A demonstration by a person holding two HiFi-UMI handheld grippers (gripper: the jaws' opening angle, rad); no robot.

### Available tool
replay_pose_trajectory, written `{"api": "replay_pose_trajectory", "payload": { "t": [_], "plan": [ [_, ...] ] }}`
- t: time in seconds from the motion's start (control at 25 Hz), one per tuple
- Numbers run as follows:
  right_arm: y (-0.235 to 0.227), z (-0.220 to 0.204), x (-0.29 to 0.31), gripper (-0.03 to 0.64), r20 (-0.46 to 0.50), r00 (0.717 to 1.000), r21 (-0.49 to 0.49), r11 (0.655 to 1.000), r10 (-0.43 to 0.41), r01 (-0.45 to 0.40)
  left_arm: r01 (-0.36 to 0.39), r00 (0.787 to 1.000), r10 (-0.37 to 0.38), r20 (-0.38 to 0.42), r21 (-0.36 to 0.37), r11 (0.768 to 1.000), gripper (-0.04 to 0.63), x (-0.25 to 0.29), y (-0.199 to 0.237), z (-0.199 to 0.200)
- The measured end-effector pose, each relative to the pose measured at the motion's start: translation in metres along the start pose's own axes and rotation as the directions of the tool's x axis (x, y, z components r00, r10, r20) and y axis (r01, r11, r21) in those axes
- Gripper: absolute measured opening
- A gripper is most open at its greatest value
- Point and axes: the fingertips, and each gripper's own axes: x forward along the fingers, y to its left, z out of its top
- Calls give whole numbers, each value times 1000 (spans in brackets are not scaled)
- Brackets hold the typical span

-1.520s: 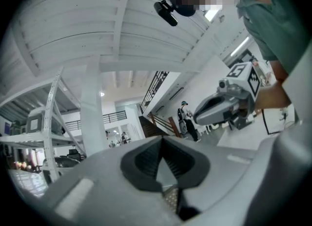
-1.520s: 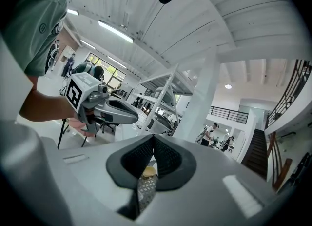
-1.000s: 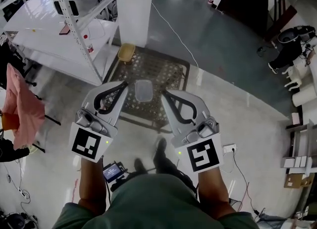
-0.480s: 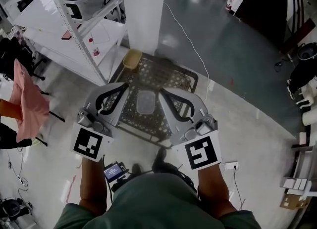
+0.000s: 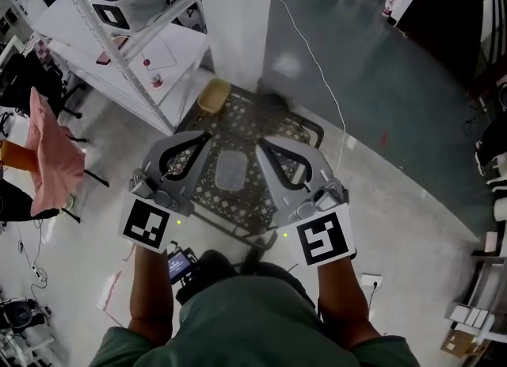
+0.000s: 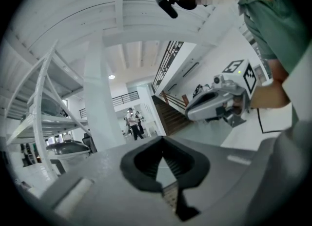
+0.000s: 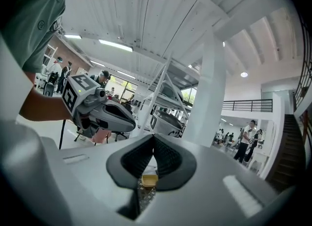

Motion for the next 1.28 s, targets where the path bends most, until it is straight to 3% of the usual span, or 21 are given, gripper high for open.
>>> {"api": "replay_pose_trajectory", "payload": {
  "t": [0.28,0.56,1.04,1.28],
  "plan": [
    [-15,-33,27,8,-28,1000,43,999,14,-13,-5,998,1,-64,-55,998,2,25,13,-42],
    [-27,-74,68,8,-97,995,96,995,-15,24,36,994,-50,-101,-131,991,2,55,35,-101],
    [-25,-182,146,8,-242,970,213,975,-14,67,71,975,-122,-187,-259,963,2,101,58,-228],
    [-12,-238,171,8,-324,946,265,961,15,75,91,955,-170,-243,-306,948,6,113,55,-292]
  ]
}}
